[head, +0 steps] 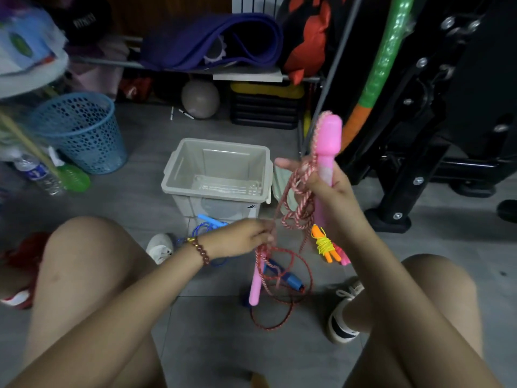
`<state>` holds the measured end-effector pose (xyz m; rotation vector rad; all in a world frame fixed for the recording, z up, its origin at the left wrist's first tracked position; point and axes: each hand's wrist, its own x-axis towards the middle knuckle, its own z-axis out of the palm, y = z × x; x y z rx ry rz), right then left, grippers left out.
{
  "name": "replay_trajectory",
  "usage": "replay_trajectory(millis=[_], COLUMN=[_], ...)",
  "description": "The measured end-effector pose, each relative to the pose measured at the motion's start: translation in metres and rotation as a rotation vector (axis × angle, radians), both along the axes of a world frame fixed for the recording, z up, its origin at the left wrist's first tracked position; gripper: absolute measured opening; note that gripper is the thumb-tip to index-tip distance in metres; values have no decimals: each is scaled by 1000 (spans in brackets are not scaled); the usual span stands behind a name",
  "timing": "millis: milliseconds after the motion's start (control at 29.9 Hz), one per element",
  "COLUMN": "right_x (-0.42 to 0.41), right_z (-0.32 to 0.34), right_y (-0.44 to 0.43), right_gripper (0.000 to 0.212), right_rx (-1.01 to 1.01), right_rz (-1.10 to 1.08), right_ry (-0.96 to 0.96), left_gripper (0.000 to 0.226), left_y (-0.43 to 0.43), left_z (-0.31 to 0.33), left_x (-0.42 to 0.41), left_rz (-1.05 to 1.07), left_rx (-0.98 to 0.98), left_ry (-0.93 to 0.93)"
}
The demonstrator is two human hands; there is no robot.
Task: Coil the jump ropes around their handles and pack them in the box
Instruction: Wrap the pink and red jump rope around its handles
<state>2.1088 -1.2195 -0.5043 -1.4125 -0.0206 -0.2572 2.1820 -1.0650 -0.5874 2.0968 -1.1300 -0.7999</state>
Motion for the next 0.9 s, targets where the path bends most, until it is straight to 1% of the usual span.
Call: replay_trajectory(millis=[67,100,134,167,200,234,301,401,434,501,534,568,601,701,768,802,868,902], right_x=[-1,-1,-2,-2,-2,-1,1,1,0,-3,-4,-3,-2,3,5,5,3,3], right_z=[7,9,11,10,10,9,6,-5,-10,-20,-24,-28,-30,-31,-28,-25,-19,-18], right_y=[-3,-5,-6,-9,-13,-18,-29,-36,-34,-24,-19,-14,-12,-13,-16,-16,-14,-13], right_gripper=[2,6,9,9,8,8,16,39,41,32,24,13,8,19,20,19,22,20], right_rx=[166,221,231,189,100,-31,-326,-673,-769,-869,-891,-907,-905,-817,-787,-771,-700,-643], right_rz=[-86,-146,-200,-257,-311,-353,-355,-168,-101,45,102,127,121,10,-31,-37,-54,-70], right_ry=[46,71,84,79,73,71,89,188,226,265,269,264,262,282,303,301,261,246], left_gripper=[18,18,17,17,15,14,15,16,20,29,28,25,21,10,9,13,35,43], left_y=[0,2,4,5,6,7,7,8,8,7,6,5,4,1,-2,-4,-7,-7], left_z=[-17,-23,-28,-31,-32,-32,-23,-7,-3,5,8,10,12,19,22,23,21,19], left_x=[3,6,11,15,19,22,24,22,20,13,10,7,5,-1,-6,-9,-10,-8], left_rz=[16,63,125,187,250,303,371,416,423,426,423,418,416,385,384,388,380,369], left_rx=[113,127,120,86,44,-11,-151,-311,-348,-399,-413,-436,-454,-519,-554,-553,-502,-467], left_ry=[17,21,13,-20,-63,-89,-48,43,55,81,86,93,108,209,264,269,235,209])
